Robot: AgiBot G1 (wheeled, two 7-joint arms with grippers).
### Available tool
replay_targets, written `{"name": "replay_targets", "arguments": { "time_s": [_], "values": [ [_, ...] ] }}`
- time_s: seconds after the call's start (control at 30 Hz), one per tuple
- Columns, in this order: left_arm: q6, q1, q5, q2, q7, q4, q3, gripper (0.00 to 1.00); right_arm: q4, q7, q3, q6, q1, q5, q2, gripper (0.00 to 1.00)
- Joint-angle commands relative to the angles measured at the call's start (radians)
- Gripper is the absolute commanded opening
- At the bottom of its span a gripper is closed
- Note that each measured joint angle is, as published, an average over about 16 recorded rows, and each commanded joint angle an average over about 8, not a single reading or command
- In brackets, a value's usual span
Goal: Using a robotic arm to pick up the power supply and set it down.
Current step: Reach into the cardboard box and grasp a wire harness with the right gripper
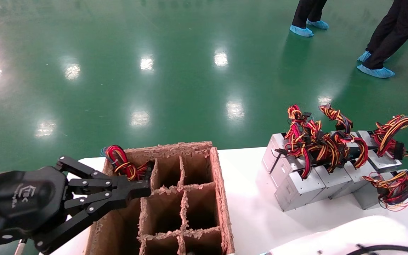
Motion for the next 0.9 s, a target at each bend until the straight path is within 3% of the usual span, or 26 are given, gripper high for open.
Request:
{"name": "replay_targets", "arguments": {
  "time_s": [0.03, 0.9],
  "values": [
    [0.000, 0.000, 0.000, 0.000, 0.000, 0.000, 0.000, 0.00, 0.000, 0.005, -0.013, 0.013, -0.005, -0.018, -0.017, 0.00],
    [0.000, 0.000, 0.000, 0.000, 0.000, 0.000, 0.000, 0.00, 0.000, 0.001, -0.025, 0.066, -0.018, -0.074, -0.032, 0.00]
  ]
}}
